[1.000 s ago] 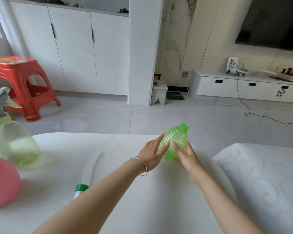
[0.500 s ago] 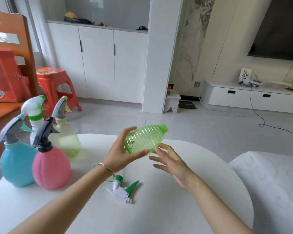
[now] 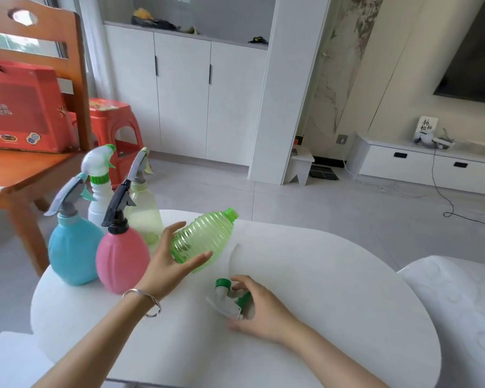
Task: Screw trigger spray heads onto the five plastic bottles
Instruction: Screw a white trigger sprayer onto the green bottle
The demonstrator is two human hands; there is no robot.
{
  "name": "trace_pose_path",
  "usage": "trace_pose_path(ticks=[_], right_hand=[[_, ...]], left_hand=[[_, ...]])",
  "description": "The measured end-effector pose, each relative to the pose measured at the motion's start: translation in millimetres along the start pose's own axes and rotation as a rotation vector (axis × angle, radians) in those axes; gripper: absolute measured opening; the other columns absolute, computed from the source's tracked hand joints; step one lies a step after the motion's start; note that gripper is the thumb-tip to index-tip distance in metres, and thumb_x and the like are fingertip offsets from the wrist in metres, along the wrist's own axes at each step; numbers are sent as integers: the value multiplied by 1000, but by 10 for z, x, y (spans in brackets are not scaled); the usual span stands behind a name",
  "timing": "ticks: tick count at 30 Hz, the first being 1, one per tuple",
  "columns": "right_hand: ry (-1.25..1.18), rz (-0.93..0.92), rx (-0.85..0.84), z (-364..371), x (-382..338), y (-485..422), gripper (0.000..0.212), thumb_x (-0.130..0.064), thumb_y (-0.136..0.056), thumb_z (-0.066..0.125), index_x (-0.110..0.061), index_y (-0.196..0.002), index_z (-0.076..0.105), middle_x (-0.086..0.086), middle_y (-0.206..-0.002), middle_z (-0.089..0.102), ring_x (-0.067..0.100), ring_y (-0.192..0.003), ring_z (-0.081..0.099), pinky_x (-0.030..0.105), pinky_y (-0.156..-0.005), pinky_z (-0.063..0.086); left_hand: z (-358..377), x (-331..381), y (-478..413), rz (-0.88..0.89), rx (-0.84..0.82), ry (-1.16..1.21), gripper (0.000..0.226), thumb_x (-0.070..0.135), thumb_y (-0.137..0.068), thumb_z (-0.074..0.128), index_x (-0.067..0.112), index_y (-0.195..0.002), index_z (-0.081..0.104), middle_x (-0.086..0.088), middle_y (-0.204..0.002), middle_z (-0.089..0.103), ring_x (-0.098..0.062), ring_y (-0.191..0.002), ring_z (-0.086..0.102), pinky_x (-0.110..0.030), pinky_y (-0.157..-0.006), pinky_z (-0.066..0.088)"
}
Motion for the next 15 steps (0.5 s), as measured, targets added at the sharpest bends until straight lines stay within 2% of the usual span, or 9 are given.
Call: trace_pose_path(ticks=[3, 5, 8, 11, 13, 15], right_hand=[[191, -88, 79, -11, -55, 10, 69, -40, -73, 70, -31, -134, 40, -7, -122, 59, 14, -112, 53, 21, -97, 36], [125, -85, 111, -104, -48, 11, 60, -36, -77, 68, -32, -130, 42, -7, -112, 61, 14, -105, 55, 18, -91, 38], [-190, -57, 240, -410, -13, 11, 48, -24, -82, 69, -29, -123, 46, -4, -98, 60, 10, -93, 58, 12, -85, 40], [-570, -3, 457, -843, 99, -6, 37, -11, -90, 60, -15, -125, 49, 5, -98, 63, 11, -85, 58, 18, -80, 44], [-879, 72, 535, -1085, 236, -12, 30, -16, -95, 51, -13, -124, 53, 7, -106, 63, 14, -90, 62, 24, -82, 45], [-1235, 156, 557, -1210, 376, 23, 24, -25, -96, 45, -14, -112, 60, 6, -105, 63, 18, -93, 63, 31, -84, 47]], left_hand=[[-13, 18, -36, 1, 7, 25, 83, 38, -67, 79, 25, -136, 36, 9, -133, 42, -7, -122, 40, -23, -97, 30], [-33, 15, -51, -16, 25, 50, 85, 45, -62, 76, 28, -135, 36, 8, -131, 43, -10, -119, 44, -21, -93, 34], [-45, -1, -53, -47, 53, 82, 85, 51, -59, 73, 31, -132, 37, 6, -129, 48, -11, -113, 50, -14, -83, 37], [-5, -64, -52, -75, 34, 81, 86, 50, -60, 74, 29, -134, 36, 4, -132, 47, -15, -118, 49, -24, -91, 37], [20, -116, -50, -98, 32, 96, 82, 45, -64, 77, 28, -134, 37, 2, -134, 47, -18, -121, 50, -26, -93, 37], [48, -153, -44, -115, 30, 102, 77, 40, -67, 78, 28, -133, 39, 2, -134, 48, -18, -121, 51, -25, -92, 36]])
Point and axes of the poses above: each hand's wrist, its own y-axis away from the middle knuckle, its own z-axis out of the palm, x = y × z, the point moved 7 cm from there along -y, towards the middle knuckle
